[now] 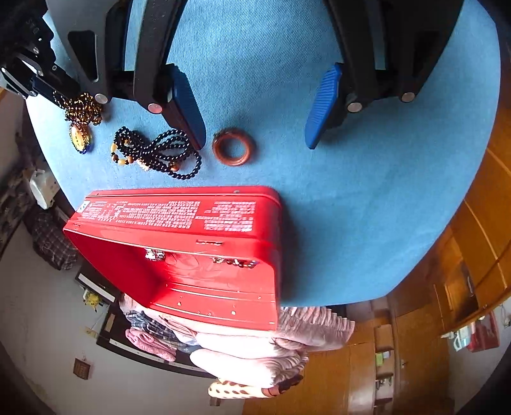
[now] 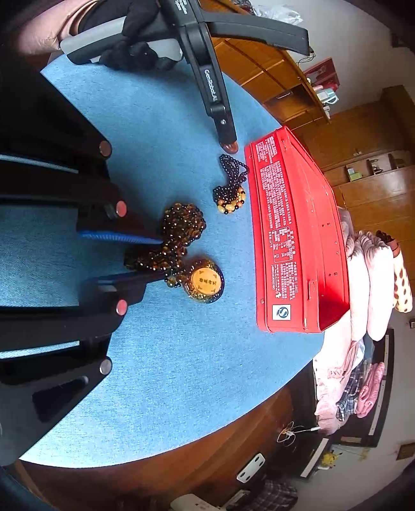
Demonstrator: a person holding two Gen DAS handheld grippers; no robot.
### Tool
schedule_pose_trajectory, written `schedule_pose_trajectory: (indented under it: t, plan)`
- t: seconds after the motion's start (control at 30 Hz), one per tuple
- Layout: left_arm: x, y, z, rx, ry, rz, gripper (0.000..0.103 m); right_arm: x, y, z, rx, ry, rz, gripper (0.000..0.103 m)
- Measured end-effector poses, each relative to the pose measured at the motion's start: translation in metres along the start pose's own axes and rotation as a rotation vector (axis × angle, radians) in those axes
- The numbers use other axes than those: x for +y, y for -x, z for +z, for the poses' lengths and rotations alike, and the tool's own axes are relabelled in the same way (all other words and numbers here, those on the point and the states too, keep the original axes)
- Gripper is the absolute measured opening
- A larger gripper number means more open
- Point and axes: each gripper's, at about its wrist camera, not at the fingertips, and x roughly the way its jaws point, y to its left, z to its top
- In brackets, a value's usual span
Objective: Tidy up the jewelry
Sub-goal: 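Close the right tool on the amber bead necklace while the left tool closes on the brown wooden ring, then lift the amber bead necklace with the right tool while the left tool holds the ring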
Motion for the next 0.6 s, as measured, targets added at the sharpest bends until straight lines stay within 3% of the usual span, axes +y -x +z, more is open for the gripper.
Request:
schedule_pose_trajectory:
  t: [0.13, 0.23, 0.43, 0.6]
  plan:
    - [-0.009, -0.009, 0.003, 0.016, -0.046, 0.008, 0.053, -0.001, -0.004, 0.003, -0.004, -0.001, 0.008, 0.018]
    - [-0.009, -0.009, 0.004, 0.015, -0.05, 0.005, 0.03, -0.002, -0.004, 0.004, -0.007, -0.004, 0.014, 0.019]
    - [-0.003, -0.001, -0.001, 0.007, -0.038, -0.011, 0.029, -0.001, -0.004, 0.007, -0.01, -0.007, 0.016, 0.019]
    - [0.004, 0.012, -0.011, 0.004, -0.02, -0.01, 0.029, 0.005, -0.003, 0.006, -0.003, 0.022, 0.029, 0.028]
